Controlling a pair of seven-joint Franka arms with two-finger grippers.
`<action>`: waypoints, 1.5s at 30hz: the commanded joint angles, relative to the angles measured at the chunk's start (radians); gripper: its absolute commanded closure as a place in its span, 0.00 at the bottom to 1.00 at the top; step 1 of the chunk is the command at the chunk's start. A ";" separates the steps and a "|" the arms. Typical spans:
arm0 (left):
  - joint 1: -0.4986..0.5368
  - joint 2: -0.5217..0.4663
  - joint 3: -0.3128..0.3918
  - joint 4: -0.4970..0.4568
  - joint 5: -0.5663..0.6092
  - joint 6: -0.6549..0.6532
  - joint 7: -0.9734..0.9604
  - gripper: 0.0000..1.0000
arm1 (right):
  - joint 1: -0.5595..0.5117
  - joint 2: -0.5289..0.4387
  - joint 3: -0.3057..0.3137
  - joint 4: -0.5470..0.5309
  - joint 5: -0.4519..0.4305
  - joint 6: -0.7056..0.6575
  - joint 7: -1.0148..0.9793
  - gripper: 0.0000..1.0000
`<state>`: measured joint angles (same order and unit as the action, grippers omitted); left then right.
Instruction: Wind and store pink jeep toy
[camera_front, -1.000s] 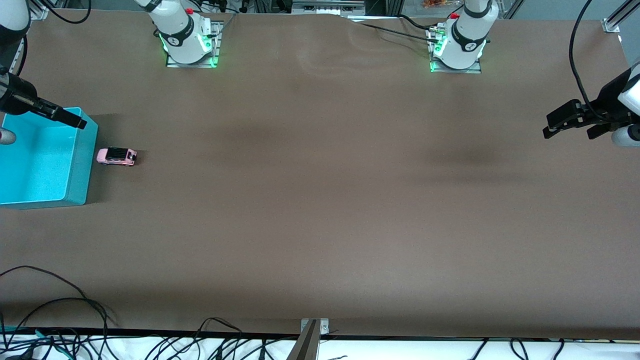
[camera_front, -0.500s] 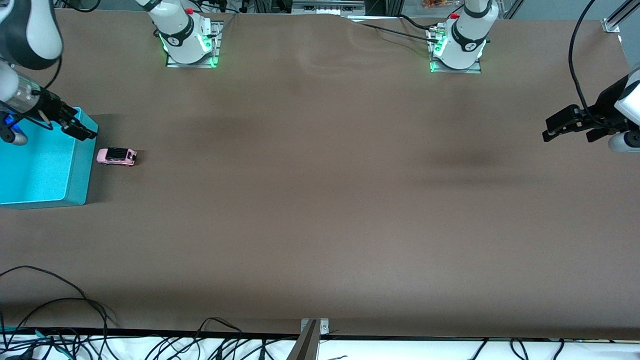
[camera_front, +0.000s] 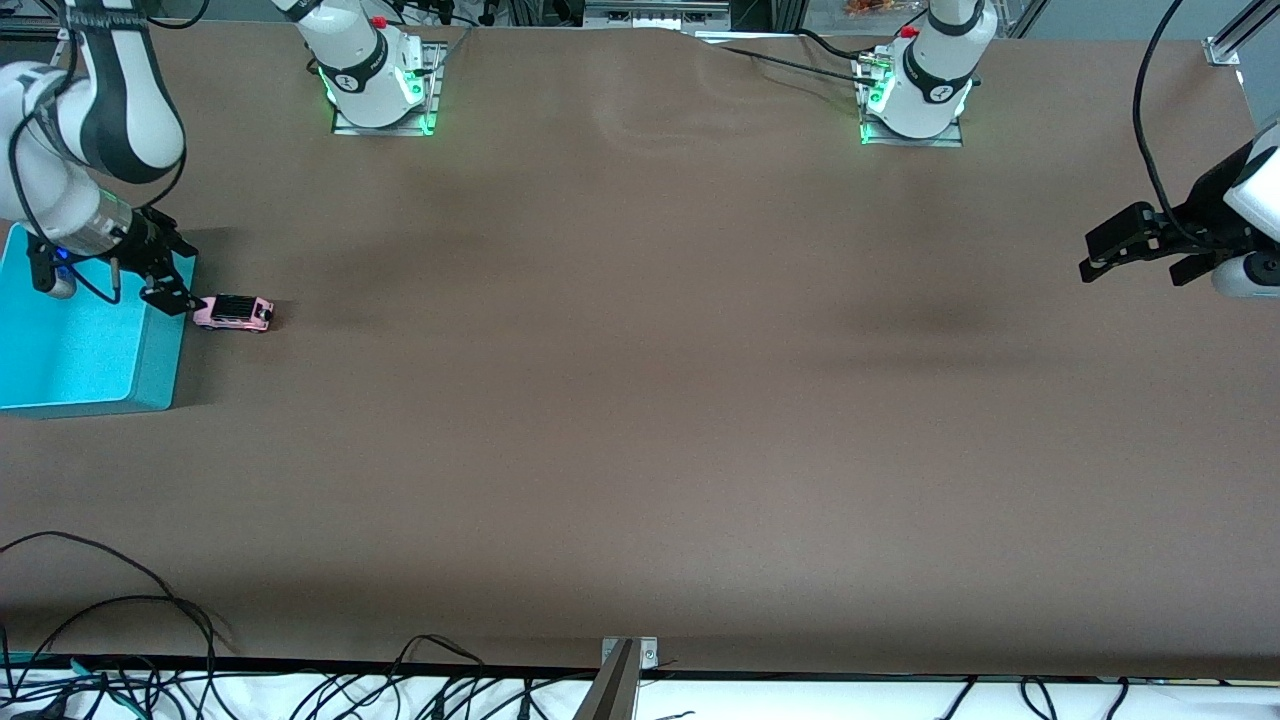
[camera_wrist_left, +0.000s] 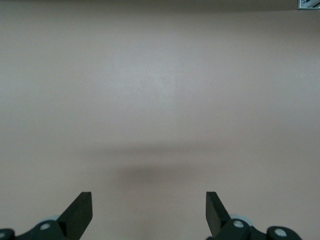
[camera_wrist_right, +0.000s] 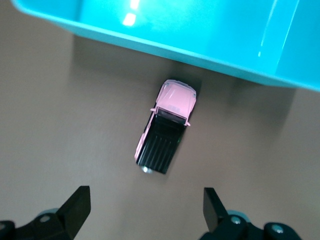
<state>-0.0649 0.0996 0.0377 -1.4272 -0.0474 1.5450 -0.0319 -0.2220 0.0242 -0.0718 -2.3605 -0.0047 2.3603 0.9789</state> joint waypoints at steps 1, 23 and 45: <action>0.005 0.014 0.007 0.031 0.018 -0.019 0.020 0.00 | -0.013 0.092 -0.014 0.006 0.011 0.073 0.162 0.00; -0.013 0.014 -0.006 0.051 0.081 -0.013 0.018 0.00 | -0.025 0.261 -0.032 0.003 0.071 0.263 0.239 0.00; -0.013 0.012 -0.018 0.053 0.070 -0.014 0.007 0.00 | -0.023 0.221 -0.026 0.006 0.071 0.229 0.254 0.88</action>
<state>-0.0704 0.0998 0.0228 -1.4068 0.0051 1.5459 -0.0317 -0.2424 0.2987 -0.1074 -2.3554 0.0447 2.6246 1.2187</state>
